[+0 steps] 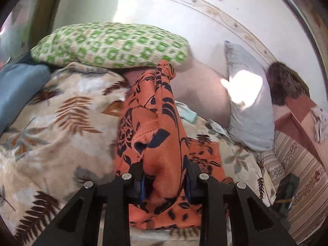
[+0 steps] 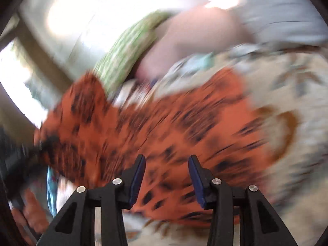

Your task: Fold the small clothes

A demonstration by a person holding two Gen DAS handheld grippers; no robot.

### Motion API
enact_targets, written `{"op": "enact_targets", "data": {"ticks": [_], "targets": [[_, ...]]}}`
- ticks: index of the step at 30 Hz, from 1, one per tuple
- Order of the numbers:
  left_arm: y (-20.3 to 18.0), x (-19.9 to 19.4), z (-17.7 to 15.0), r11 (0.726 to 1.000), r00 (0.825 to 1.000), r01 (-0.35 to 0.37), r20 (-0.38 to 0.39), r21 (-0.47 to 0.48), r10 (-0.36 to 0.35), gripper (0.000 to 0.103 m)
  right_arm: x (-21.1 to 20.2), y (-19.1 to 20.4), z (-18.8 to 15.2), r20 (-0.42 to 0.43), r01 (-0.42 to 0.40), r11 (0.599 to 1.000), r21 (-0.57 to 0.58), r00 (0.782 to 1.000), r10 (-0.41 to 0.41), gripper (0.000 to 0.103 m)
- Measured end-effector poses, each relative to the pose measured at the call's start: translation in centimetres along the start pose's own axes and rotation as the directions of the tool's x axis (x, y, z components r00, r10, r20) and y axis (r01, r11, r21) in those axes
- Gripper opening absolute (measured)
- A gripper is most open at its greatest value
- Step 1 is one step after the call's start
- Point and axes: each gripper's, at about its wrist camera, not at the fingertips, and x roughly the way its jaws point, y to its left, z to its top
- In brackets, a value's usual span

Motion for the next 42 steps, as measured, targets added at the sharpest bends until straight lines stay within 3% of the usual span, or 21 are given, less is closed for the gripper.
{"op": "enact_targets", "data": {"ticks": [4, 7, 11, 13, 14, 16, 18, 21, 24, 27, 29, 31, 35, 38, 40, 42], "targets": [[-7.1, 4.2, -2.2, 0.997, 0.997, 0.037, -0.073, 0.072, -0.032, 0.029, -3.8, -6.9, 2.5, 0.095, 0.077, 0.977, 0.198, 0.991, -0.098, 0.047], [-12.0, 8.6, -5.9, 0.991, 0.988, 0.065, -0.144, 0.121, -0.047, 0.029, -6.0, -11.3, 3.5, 0.142, 0.049, 0.942, 0.332, 0.985, -0.101, 0.047], [-15.8, 14.1, -11.8, 0.971, 0.978, 0.011, -0.206, 0.240, 0.040, 0.029, -7.9, -14.8, 4.1, 0.178, 0.032, 0.913, 0.406, 0.978, -0.113, 0.046], [-16.4, 14.0, -13.1, 0.949, 0.985, -0.009, -0.159, 0.314, 0.062, 0.031, -8.0, -15.9, 4.1, 0.166, 0.034, 0.904, 0.426, 0.979, -0.115, 0.046], [-16.3, 13.7, -13.1, 0.945, 0.987, 0.006, -0.152, 0.327, 0.046, 0.039, -7.9, -16.4, 4.2, 0.157, 0.032, 0.900, 0.436, 0.981, -0.111, 0.046], [-15.5, 13.2, -12.2, 0.955, 0.979, 0.073, -0.201, 0.286, -0.015, 0.054, -7.5, -17.0, 4.2, 0.134, 0.014, 0.891, 0.454, 0.987, -0.084, 0.049], [-15.1, 12.0, -11.1, 0.961, 0.968, 0.128, -0.242, 0.243, -0.068, 0.059, -6.9, -17.3, 4.4, 0.123, -0.016, 0.881, 0.472, 0.991, -0.047, 0.050], [-15.0, 8.8, -9.9, 0.947, 0.971, 0.155, -0.218, 0.280, -0.095, 0.068, -5.7, -17.2, 4.4, 0.114, -0.062, 0.872, 0.486, 0.993, 0.007, 0.050], [-13.3, 5.7, -8.3, 0.944, 0.988, 0.113, -0.137, 0.309, -0.073, 0.076, -5.7, -15.8, 4.7, 0.115, -0.060, 0.903, 0.426, 0.993, 0.012, 0.051], [-10.7, 4.6, -6.4, 0.949, 0.996, -0.039, -0.059, 0.314, 0.060, 0.076, -6.1, -13.9, 5.0, 0.153, -0.181, 0.910, 0.374, 0.979, 0.131, 0.052], [-8.8, 4.8, -5.7, 0.936, 0.982, -0.170, -0.021, 0.307, 0.186, 0.076, -6.0, -12.2, 5.2, 0.161, -0.274, 0.903, 0.331, 0.959, 0.231, 0.052], [-6.9, 5.3, -5.4, 0.921, 0.961, -0.256, -0.028, 0.295, 0.276, 0.076, -5.6, -10.1, 5.4, 0.147, -0.342, 0.897, 0.281, 0.939, 0.312, 0.052], [-4.6, 6.7, -6.5, 0.915, 0.939, -0.298, -0.088, 0.272, 0.332, 0.076, -3.8, -6.5, 4.9, 0.098, -0.502, 0.823, 0.265, 0.863, 0.495, 0.052], [-4.2, 7.8, -8.0, 0.903, 0.924, -0.320, -0.114, 0.288, 0.364, 0.076, -1.2, -4.6, 3.8, 0.021, -0.542, 0.783, 0.306, 0.826, 0.563, 0.052], [-3.8, 8.1, -8.6, 0.906, 0.924, -0.312, -0.131, 0.287, 0.360, 0.076, 0.9, -4.0, 2.8, -0.065, -0.497, 0.797, 0.343, 0.834, 0.548, 0.052], [-3.4, 8.2, -9.1, 0.908, 0.923, -0.305, -0.146, 0.288, 0.357, 0.076, 2.5, -4.6, 1.9, -0.133, -0.388, 0.851, 0.353, 0.880, 0.456, 0.052]]}}
